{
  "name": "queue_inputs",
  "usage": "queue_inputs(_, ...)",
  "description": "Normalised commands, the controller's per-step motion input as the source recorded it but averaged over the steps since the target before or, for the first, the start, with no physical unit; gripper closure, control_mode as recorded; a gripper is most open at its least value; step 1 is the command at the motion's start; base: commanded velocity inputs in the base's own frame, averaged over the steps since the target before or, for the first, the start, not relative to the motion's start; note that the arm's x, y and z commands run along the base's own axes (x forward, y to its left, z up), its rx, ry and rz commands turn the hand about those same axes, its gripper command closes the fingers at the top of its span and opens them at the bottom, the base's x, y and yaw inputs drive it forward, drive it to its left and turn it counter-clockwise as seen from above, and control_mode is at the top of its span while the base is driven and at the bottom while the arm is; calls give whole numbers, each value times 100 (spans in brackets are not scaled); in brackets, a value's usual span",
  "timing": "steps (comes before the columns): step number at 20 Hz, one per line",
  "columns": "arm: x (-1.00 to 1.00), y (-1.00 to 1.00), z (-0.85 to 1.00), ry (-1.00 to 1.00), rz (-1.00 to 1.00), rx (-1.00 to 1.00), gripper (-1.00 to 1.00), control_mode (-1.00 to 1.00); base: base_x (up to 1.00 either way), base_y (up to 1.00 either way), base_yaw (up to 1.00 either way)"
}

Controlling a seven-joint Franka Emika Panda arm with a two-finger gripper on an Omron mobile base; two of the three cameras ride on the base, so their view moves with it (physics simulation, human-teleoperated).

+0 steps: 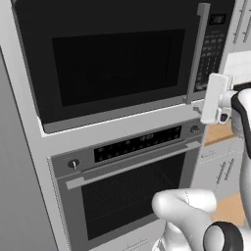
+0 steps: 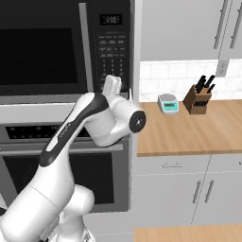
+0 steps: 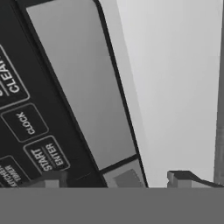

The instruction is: Pick the eggplant from the sink and place it in the bowl. Then pick the bowl and place it in the microwave. Then close the microwave door and press the start button.

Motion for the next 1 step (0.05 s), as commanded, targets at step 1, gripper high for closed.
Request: queue_inputs(1, -85, 61, -22, 0, 0, 0, -100, -100, 0, 0, 0)
